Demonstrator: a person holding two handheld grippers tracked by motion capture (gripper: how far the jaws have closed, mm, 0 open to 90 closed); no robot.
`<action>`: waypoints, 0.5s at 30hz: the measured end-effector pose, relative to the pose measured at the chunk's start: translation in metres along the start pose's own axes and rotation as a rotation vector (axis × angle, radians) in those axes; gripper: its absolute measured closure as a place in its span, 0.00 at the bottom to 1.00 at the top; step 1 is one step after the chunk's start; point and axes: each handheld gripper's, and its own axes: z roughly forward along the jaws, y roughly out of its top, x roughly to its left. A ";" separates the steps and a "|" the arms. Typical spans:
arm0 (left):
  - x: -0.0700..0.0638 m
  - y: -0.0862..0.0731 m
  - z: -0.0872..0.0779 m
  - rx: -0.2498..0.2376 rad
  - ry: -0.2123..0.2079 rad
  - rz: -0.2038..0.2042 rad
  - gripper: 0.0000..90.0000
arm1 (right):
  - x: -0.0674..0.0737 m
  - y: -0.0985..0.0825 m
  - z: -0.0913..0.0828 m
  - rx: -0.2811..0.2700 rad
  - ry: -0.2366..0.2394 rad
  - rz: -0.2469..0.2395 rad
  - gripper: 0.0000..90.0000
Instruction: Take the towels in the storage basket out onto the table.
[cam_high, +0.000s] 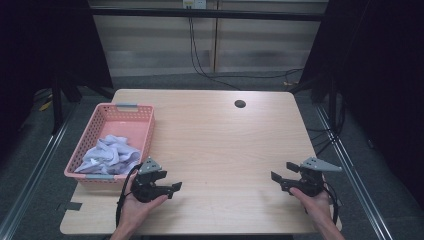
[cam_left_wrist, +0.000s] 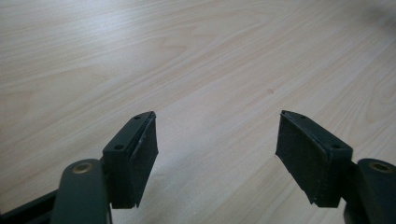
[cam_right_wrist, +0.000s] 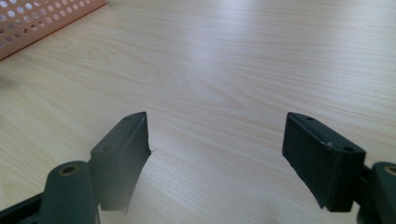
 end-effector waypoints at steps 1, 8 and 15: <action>0.000 0.000 0.000 -0.001 -0.002 -0.005 0.33 | 0.001 0.000 0.000 0.003 0.002 -0.001 0.25; 0.002 0.002 -0.003 -0.019 0.015 -0.021 0.33 | 0.005 -0.001 -0.001 0.022 0.032 -0.038 0.29; -0.001 0.004 -0.011 -0.034 0.008 -0.010 0.33 | 0.010 0.000 -0.001 0.040 0.063 -0.054 0.27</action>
